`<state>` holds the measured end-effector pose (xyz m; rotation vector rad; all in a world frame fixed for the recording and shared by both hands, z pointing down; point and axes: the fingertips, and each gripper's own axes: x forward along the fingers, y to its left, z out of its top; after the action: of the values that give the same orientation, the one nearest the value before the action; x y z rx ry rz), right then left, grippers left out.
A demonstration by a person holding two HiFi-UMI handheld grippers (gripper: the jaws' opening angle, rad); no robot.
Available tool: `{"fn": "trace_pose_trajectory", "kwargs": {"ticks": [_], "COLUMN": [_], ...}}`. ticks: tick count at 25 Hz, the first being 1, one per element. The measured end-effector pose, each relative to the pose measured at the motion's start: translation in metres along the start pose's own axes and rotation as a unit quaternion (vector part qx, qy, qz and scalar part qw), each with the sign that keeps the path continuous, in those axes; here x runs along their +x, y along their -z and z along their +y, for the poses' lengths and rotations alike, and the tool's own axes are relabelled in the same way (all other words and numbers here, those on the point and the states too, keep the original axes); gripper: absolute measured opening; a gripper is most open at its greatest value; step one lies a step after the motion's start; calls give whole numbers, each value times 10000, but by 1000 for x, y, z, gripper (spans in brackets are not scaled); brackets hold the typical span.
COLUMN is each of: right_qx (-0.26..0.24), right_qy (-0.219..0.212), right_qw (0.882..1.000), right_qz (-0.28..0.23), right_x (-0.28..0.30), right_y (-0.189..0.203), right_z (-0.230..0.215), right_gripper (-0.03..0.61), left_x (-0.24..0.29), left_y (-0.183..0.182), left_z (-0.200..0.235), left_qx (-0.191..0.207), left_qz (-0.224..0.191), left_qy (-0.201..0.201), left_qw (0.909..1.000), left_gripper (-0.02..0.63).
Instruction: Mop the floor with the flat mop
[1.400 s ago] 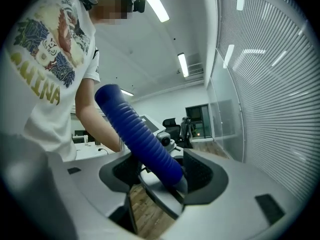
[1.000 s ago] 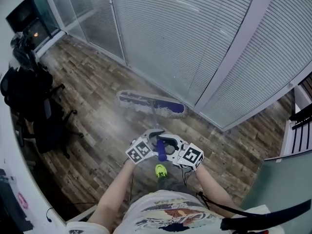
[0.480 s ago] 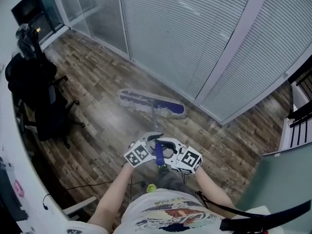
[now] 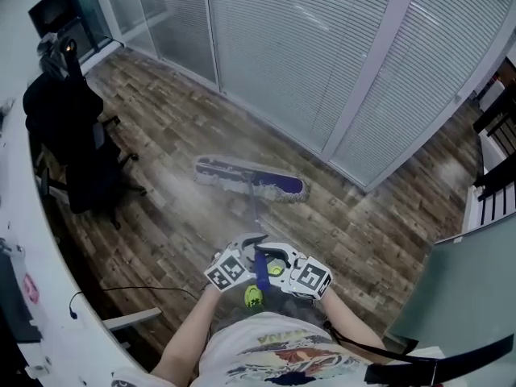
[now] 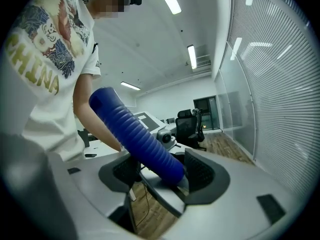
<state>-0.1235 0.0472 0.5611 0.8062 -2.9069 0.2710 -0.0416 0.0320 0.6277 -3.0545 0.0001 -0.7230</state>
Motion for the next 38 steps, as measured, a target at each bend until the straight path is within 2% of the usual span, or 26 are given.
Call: {"fn": "trace_pose_trajectory", "kwargs": {"ticks": [7,14,20,25,31,34,38], "right_qx": [15,-118,-49,-376,-336,-232,-330], "right_qy": [-298,-825,-1227,-1557,-1873,-1839,-1836], "right_qw": [9995,9965,9924,9870,9813,9823,9819], "right_qz": [-79,-29,-61,110,282,278,332], "right_x": [-39,-110,-144,-143,-131,-115,-84], "right_y": [11,29,41,54,55,51,42], "right_z": [81,159,208,209,197,174,131], "right_gripper": [249,249,252,255,261,261,262], "left_x": [-10,5,8,10,11,12,7], "left_y": [1,-9,-7,0,2,6,8], "left_z": [-87,-186,-242,-241,-225,-197,-143], "left_qx": [-74,-264,-312,-291,-22,-40,-39], "left_qz": [169,266,414,426,488,426,416], "left_qy": [-156,-556,-800,-955,-861,-899,-886], "left_qw": [9997,9977,9954,9941,9951,9950,9952], "left_gripper": [199,199,198,198,185,186,186]}}
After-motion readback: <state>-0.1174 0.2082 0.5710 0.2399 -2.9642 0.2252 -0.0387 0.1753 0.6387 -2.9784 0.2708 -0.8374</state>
